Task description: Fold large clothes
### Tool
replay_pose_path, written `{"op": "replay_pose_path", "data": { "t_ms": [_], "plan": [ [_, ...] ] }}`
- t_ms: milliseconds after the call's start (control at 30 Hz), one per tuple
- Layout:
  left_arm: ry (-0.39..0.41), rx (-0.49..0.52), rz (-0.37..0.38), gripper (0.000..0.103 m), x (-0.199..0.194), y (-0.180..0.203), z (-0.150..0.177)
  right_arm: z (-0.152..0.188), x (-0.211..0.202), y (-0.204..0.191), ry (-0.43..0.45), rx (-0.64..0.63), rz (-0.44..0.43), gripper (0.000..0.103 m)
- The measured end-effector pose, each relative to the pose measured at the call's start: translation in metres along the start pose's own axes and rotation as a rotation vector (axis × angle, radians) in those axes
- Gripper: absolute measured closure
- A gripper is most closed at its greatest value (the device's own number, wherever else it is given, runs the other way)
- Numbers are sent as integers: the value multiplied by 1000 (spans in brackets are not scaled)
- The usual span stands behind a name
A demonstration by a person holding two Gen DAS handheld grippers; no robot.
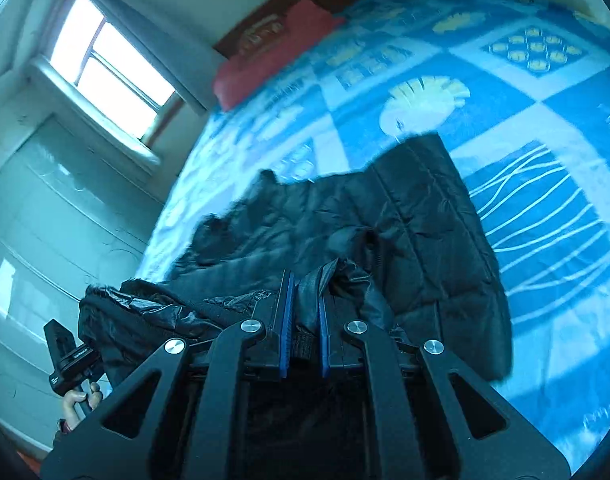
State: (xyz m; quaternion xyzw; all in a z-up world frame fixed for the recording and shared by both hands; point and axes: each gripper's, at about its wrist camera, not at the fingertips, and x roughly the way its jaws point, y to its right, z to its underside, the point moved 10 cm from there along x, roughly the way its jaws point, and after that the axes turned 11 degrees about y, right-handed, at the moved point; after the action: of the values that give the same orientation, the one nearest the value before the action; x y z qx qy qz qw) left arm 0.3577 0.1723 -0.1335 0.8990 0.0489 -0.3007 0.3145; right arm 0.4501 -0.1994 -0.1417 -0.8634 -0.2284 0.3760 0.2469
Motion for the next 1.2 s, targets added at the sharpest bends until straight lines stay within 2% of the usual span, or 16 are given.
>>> {"op": "replay_pose_path", "data": {
  "t_ms": [167, 333, 400, 467, 533, 567, 600, 633, 667, 767, 867, 1000, 1067, 1200],
  "plan": [
    [-16, -6, -5, 86, 21, -10, 6, 11, 30, 16, -29, 21, 21, 92],
    [-1, -9, 33, 85, 14, -5, 4, 10, 25, 14, -21, 15, 19, 90],
    [9, -14, 48, 81, 7, -2, 2, 8, 18, 11, -10, 8, 26, 89],
    [17, -31, 61, 72, -6, 2, 2, 6, 5, 6, 6, 6, 22, 83],
    [21, -47, 75, 63, -18, 6, 1, 4, -8, 1, 27, 10, -1, 61],
    [27, -59, 95, 52, -25, 9, -1, 3, -16, -1, 39, 4, -4, 49],
    [39, -69, 113, 46, -33, 11, -3, 4, -21, -4, 41, -8, -2, 49],
    [52, -75, 119, 34, -37, 12, -6, 4, -25, -6, 41, -15, -2, 49],
    [78, -81, 125, 27, -48, 14, -10, 5, -31, -10, 42, -21, -10, 49],
    [100, -68, 153, 27, -67, 21, -14, 9, -48, -21, 55, -48, -29, 49],
    [112, 38, 98, 26, -72, 18, -12, 9, -53, -28, 67, -143, 8, 49],
    [76, 87, 48, 26, -50, 4, -10, -3, -30, -23, 59, -210, 43, 49],
    [59, 113, 14, 26, -31, -6, -15, -11, -11, -15, 59, -262, 86, 49],
    [8, 124, 29, 26, 1, -12, -21, -11, 26, 0, -3, -284, 95, 47]
  ]
}}
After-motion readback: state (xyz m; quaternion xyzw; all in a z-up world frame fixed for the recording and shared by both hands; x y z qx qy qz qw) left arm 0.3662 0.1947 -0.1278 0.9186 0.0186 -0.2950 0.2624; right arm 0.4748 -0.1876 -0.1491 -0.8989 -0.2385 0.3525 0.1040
